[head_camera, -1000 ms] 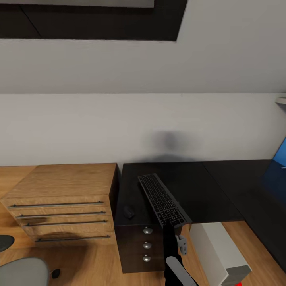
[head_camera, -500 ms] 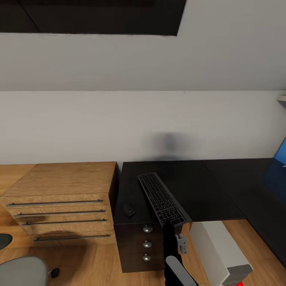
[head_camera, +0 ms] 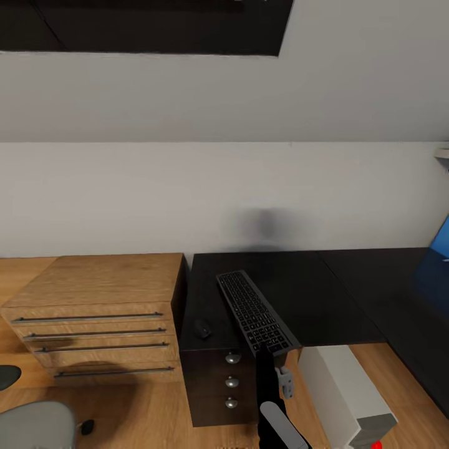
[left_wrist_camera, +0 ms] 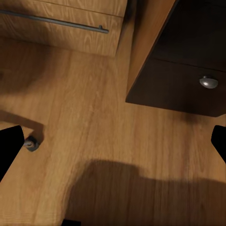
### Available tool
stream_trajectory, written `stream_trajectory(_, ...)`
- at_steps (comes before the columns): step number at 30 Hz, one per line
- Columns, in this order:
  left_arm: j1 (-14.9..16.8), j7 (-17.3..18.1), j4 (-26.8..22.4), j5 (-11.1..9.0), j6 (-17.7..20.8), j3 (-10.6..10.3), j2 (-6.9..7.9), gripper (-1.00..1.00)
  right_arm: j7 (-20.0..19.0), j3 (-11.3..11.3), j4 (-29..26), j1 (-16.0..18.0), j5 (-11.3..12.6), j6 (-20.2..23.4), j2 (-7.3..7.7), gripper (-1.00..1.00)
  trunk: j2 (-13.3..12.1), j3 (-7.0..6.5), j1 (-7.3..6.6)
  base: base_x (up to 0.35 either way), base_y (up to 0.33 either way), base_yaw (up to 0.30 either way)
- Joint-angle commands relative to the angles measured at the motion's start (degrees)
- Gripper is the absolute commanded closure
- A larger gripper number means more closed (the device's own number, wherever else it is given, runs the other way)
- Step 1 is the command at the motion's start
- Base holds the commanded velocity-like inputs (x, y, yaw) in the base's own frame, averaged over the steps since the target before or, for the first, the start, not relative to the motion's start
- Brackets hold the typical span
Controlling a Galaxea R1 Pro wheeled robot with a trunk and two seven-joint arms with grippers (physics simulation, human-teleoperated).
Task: In the bedroom, organize the workspace by keeping the computer under the desk, ensuring the monitor is on the desk, placing the keyboard on the desk next to the monitor, placing the mouse on the desk next to the keyboard, moving the folder from the swivel chair onto the desk next to the mouse, stacking the notebook on top of the folder with the pen on top of the notebook, and positioning the swivel chair next to the desk.
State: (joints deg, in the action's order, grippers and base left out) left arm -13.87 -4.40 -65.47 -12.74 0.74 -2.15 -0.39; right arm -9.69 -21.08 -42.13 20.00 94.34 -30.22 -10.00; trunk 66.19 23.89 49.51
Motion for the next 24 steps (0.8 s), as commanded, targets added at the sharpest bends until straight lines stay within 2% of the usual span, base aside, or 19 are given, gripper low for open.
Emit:
stream_trajectory(1, 0.0, -0.3, -0.1, -0.5, 0.1, -0.1, 0.04, -1.00, -0.3, -0.2, 0.1, 0.0, 1.5, -0.2, 0.00, 1.00, 0.0, 0.06, -0.01, -0.202, 0.152, 0.000)
stream_trajectory(14, 0.0, -0.3, 0.0, -0.5, 0.0, -0.1, 0.04, -1.00, -0.2, -0.3, 0.1, 0.0, 1.5, -0.1, 0.00, 1.00, 0.0, 0.06, -0.01, -0.038, 0.030, 0.000)
stream_trajectory(24, 0.0, -0.3, 0.2, -0.5, 0.0, -0.2, 0.04, -1.00, -0.3, -1.4, 0.0, 0.0, 1.4, 3.0, 0.00, 1.00, 0.0, 0.06, -0.01, 0.013, 0.000, 0.000)
